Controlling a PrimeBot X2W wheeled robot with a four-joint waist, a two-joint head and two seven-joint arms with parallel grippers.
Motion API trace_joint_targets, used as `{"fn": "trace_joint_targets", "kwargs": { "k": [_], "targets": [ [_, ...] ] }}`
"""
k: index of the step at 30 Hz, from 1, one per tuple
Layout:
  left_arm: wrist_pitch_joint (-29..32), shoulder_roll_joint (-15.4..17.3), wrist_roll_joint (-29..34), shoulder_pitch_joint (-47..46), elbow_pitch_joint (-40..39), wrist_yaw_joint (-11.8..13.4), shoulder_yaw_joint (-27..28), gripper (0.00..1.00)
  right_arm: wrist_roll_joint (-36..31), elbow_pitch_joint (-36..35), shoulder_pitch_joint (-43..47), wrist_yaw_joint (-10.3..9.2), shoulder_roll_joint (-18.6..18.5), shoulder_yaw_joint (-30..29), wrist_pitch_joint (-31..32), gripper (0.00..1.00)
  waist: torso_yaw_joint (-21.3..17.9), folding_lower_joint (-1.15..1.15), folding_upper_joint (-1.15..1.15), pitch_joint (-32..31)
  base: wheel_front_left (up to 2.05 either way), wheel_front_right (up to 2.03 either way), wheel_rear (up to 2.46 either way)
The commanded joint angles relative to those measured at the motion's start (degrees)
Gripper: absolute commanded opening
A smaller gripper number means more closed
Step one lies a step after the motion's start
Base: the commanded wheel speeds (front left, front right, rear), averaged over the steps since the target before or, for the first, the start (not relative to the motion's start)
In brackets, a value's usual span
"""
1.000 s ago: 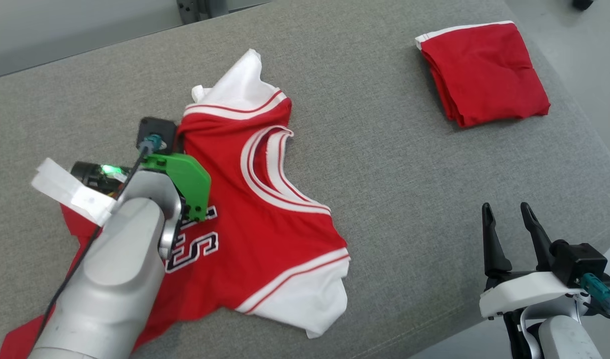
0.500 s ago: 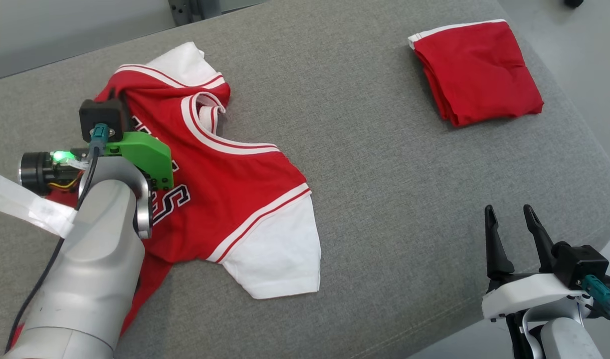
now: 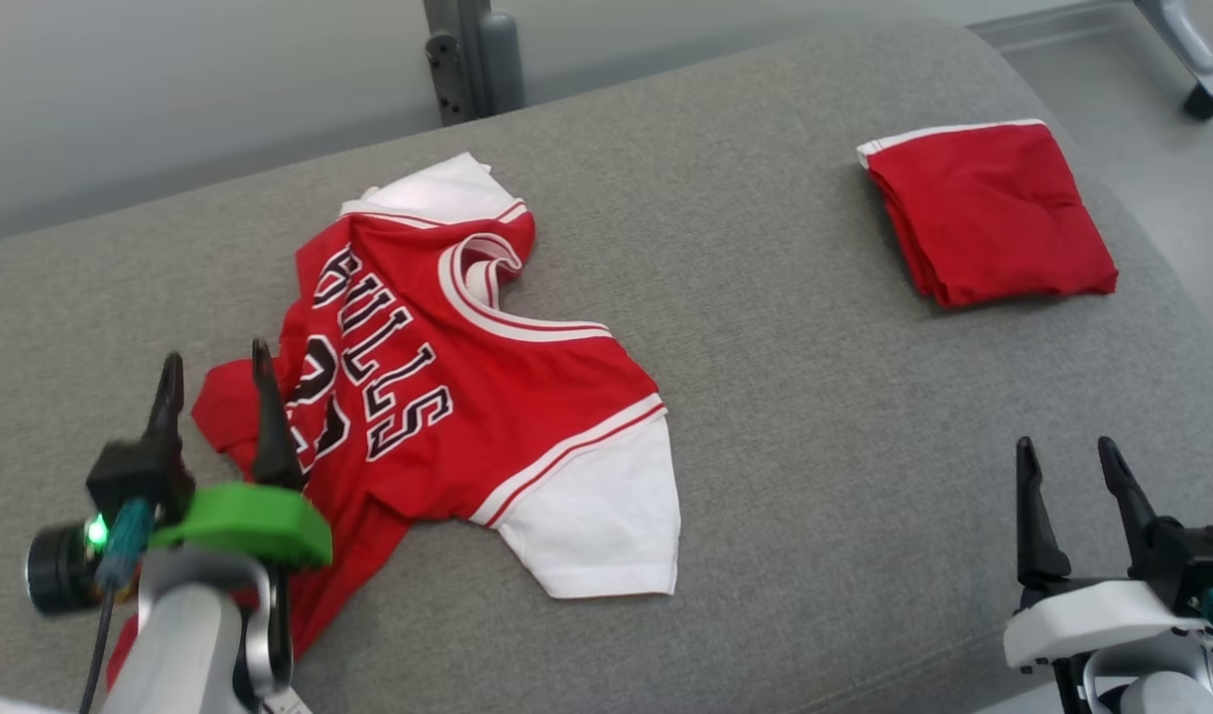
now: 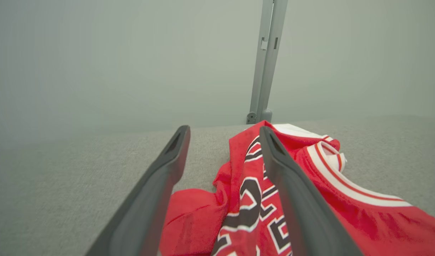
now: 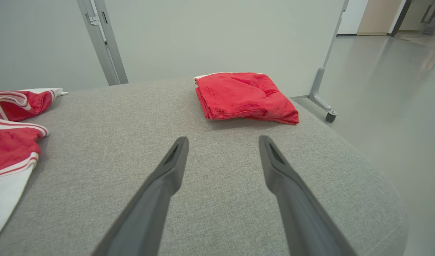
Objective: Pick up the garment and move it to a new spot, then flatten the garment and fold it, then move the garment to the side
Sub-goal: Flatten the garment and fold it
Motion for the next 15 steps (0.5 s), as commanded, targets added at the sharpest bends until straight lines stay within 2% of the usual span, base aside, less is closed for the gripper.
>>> {"fn": "trace_joint_targets", "kwargs": {
  "k": [1, 3, 5, 8, 12, 15],
  "targets": [
    [-0.1, 0.1, -0.3, 4.4, -3.3, 0.6, 1.3, 1.0, -0.5, -0.7, 1.1, -0.02, -0.2, -0.9, 0.0, 1.0, 4.7, 0.0, 0.0, -3.9, 0.0, 0.0, 0.0],
    [-0.2, 0.8, 0.0, 11.2, -6.8, 1.1, 2.5, 1.0, -1.2, -1.1, 2.0, -0.02, -0.2, -1.6, 0.0, 1.0, 6.7, 0.0, 0.0, -5.0, 0.0, 0.0, 0.0],
    [-0.2, -0.3, -0.5, 16.0, -10.1, 0.9, 4.3, 1.0, -2.0, -1.3, 2.6, -0.02, -0.1, -2.4, 0.0, 1.0, 8.6, 0.0, 0.0, -5.9, 0.0, 0.0, 0.0],
    [-0.1, -1.5, 0.8, 22.3, -12.6, -0.7, 6.6, 1.0, -3.0, -1.1, 3.3, -0.02, -0.1, -2.6, 0.0, 1.0, 11.1, 0.0, 0.0, -7.6, 0.0, 0.0, 0.0],
    [-0.1, -3.9, 3.3, 27.9, -14.6, -4.6, 9.2, 1.0, -3.3, -0.8, 3.5, -0.02, -0.2, -2.2, 0.0, 1.0, 13.4, 0.0, 0.0, -8.8, 0.0, 0.0, 0.0],
    [-0.1, -5.9, 5.2, 30.5, -15.6, -9.4, 11.6, 1.0, -3.0, -0.4, 3.7, -0.02, -0.2, -1.6, 0.0, 1.0, 14.5, 0.0, 0.0, -9.3, 0.0, 0.0, 0.0]
  ]
}}
